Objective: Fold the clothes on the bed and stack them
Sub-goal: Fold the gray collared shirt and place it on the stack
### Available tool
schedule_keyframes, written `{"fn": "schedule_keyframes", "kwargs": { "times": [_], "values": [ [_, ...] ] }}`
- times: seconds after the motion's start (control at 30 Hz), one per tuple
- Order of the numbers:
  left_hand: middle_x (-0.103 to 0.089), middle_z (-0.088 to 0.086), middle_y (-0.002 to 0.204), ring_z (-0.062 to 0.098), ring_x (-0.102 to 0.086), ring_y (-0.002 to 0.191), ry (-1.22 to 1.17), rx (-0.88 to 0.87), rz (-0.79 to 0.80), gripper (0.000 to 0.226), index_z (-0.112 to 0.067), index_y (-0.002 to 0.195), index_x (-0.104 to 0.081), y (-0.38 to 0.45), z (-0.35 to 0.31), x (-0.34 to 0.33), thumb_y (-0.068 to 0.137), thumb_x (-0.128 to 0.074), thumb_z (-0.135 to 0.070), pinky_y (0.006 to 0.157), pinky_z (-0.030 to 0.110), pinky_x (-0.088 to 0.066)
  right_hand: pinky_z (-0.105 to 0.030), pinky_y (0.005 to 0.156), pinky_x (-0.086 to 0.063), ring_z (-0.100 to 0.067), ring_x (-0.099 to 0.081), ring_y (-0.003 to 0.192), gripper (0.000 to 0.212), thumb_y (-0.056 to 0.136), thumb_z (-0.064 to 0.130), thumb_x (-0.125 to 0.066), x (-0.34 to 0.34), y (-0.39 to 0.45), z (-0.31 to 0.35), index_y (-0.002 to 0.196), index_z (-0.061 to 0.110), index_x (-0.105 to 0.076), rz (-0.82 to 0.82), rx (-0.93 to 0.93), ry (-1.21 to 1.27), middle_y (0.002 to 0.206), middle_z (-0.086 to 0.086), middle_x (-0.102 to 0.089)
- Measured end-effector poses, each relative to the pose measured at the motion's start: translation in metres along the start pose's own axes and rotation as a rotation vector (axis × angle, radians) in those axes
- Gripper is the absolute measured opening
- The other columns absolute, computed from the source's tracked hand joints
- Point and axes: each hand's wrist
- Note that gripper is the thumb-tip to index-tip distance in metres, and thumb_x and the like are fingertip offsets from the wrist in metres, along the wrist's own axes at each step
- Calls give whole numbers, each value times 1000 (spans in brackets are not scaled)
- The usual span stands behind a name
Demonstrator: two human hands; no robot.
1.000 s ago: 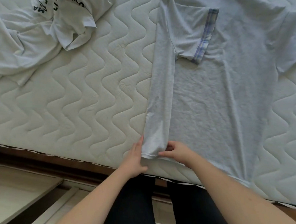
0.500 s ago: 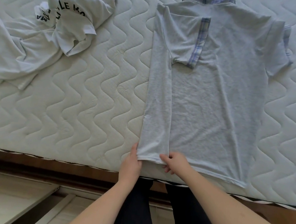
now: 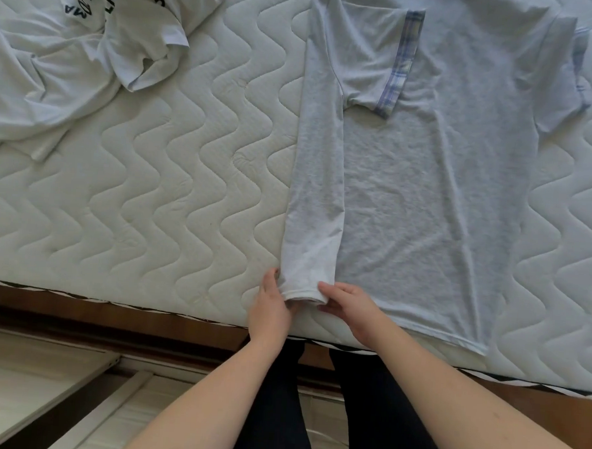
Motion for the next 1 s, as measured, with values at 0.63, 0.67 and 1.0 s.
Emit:
{"fn": "schedule_keyframes", "kwargs": {
  "times": [0.63, 0.67, 1.0],
  "values": [
    [-67, 1, 109, 27, -64, 89, 292, -284, -21, 57, -16, 143, -42, -16, 16, 15, 90, -58, -28, 72, 40, -53, -23, 60, -47, -4, -66, 56, 35, 94, 50, -51, 30, 3, -16, 80, 25, -70, -206, -38, -781, 70, 11, -73],
    [-67, 2, 111, 28, -64, 89, 271, -262, -34, 56, -17, 145, -40, -18, 17, 15, 92, -56, -27, 71, 39, -52, -24, 62, -47, -3, -66, 57, 35, 94, 51, -52, 28, 3, -15, 80, 24, -71, -190, -33, -761, 70, 12, -73],
    [-62, -6, 117, 25, -64, 88, 94, -5, -64, 59, -34, 137, -29, -22, 2, 0, 87, -60, -44, 63, 37, -50, -24, 70, -51, -12, -71, 93, 29, 92, 39, -65, 26, -6, -13, 92, 14, -77, 85, -44, -281, 98, -1, -76]
  ]
}}
Point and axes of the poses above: each hand's wrist, its own y-axis towards the middle knuckle, its own x-axis out of the back of the hand, z = x × y
